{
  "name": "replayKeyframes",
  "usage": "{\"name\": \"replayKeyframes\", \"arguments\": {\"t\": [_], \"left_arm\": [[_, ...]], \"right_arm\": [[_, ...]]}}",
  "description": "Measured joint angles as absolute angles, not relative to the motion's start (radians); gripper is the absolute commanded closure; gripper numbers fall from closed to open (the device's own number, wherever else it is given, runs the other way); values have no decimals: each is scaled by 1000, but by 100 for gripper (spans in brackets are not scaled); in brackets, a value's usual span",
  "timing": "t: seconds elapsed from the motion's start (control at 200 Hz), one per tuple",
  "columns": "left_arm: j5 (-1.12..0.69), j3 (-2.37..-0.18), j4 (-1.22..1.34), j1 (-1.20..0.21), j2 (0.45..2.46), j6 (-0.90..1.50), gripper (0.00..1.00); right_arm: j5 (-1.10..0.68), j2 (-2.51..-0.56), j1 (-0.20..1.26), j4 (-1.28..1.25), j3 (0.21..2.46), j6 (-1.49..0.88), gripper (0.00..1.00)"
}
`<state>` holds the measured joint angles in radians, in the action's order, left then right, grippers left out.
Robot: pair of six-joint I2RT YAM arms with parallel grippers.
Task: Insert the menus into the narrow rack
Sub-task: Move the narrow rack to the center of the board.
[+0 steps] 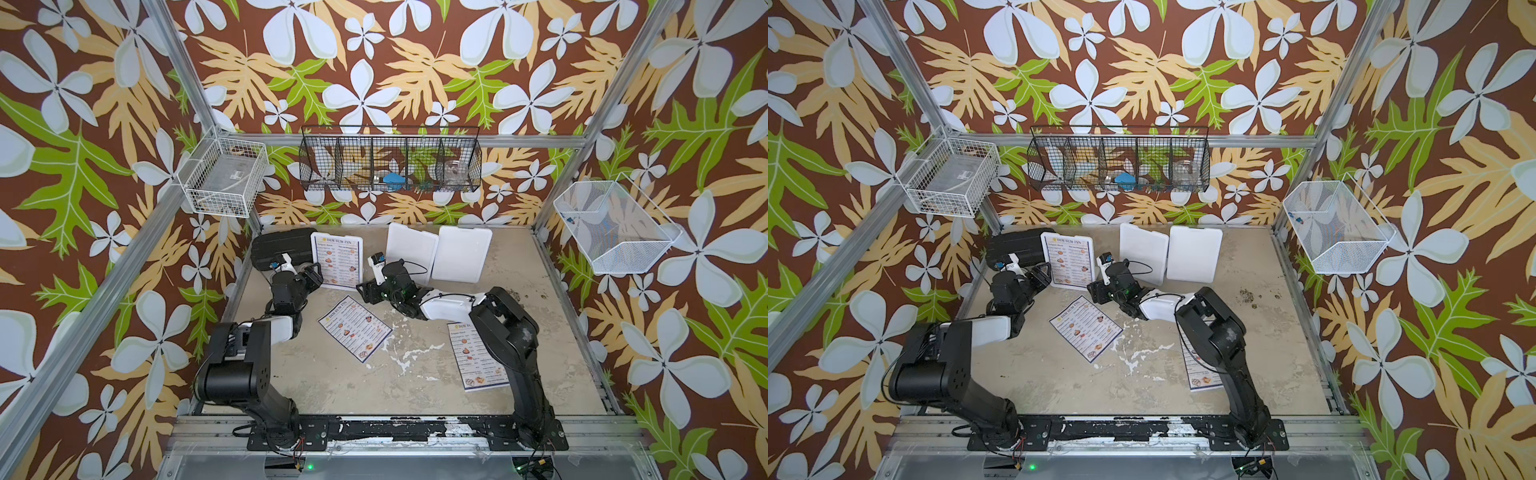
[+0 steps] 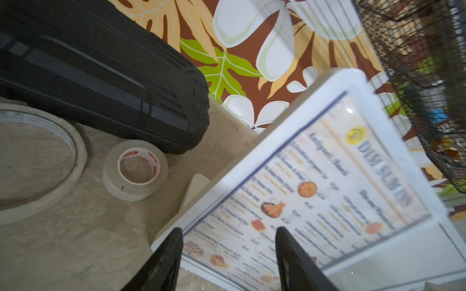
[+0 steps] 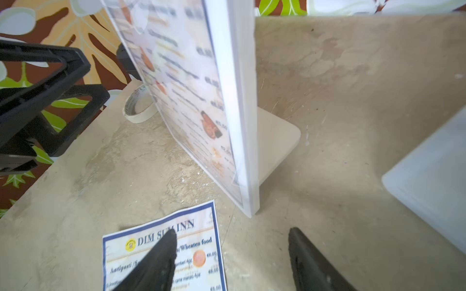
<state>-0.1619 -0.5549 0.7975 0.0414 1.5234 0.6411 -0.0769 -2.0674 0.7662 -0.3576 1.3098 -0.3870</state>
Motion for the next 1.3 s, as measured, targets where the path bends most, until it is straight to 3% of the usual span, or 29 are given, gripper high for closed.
{"name": "replayKeyframes", "arguments": {"t": [0.1,0.105,0.12,0.14,0.285,0.435,0.616,0.726,1.301], "left_arm": [[-162,-430,810,41,1361,612,33],[-162,-425,811,41,1354,609,32],[-162,-405,811,41,1330,601,31],[-162,-374,813,41,1291,592,30],[-120,-177,847,41,1074,547,26],[-102,-63,926,41,973,544,26],[-98,-35,996,41,955,544,26],[-107,-34,1020,41,963,541,26],[-118,-25,1051,41,956,541,26]], "right_arm": [[-39,-1898,765,-386,1150,-352,21],[-35,-1884,765,-391,1136,-350,20],[-26,-1854,765,-395,1110,-347,4],[-14,-1813,764,-408,1073,-336,0],[88,-1559,754,-481,861,-283,0],[245,-1388,735,-545,713,-244,0],[167,-1271,550,-582,603,-245,0],[69,-1242,448,-632,522,-280,0],[-88,-1432,363,-706,630,-225,0]]}}
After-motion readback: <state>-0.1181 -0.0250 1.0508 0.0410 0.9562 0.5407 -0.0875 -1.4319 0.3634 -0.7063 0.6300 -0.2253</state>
